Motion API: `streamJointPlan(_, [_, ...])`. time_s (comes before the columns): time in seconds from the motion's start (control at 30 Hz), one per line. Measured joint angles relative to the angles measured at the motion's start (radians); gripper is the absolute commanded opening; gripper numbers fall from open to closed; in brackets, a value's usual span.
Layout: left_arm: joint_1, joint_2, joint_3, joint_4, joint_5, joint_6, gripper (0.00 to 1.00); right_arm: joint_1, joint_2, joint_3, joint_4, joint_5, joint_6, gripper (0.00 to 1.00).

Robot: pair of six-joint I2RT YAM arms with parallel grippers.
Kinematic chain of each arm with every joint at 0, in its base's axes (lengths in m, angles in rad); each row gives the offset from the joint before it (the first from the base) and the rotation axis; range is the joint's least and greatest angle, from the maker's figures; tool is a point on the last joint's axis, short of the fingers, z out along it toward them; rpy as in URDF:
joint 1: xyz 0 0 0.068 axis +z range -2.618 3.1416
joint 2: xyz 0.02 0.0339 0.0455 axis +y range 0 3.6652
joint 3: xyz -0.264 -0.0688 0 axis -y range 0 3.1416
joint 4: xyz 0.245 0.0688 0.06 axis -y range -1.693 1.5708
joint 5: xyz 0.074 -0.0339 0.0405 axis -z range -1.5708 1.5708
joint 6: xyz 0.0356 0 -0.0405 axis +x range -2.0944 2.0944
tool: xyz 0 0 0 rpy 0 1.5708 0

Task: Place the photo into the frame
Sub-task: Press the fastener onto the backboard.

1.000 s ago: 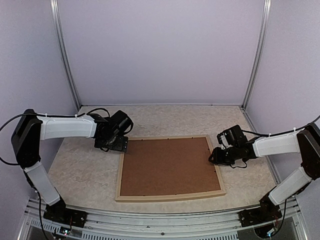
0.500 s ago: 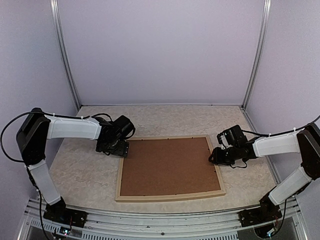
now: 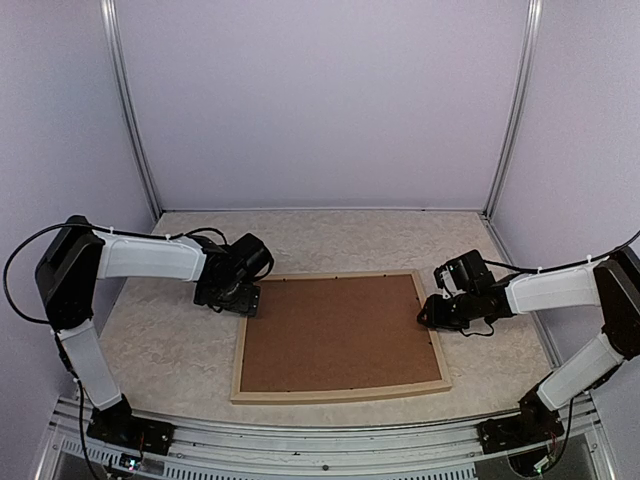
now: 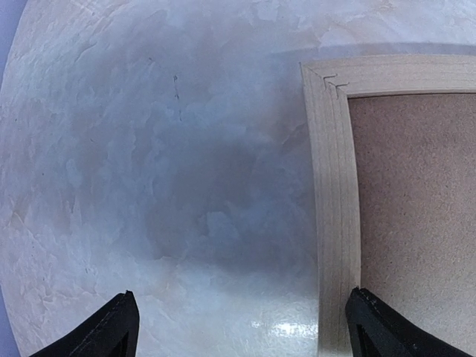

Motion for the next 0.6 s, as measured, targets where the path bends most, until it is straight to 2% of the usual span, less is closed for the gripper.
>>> streamJointPlan(0.6, [-0.012,0.000,-0.006,0.004,-0.013,-0.023,0.96,0.000,0.000,0.000,0.000,0.000,0.000,0.39])
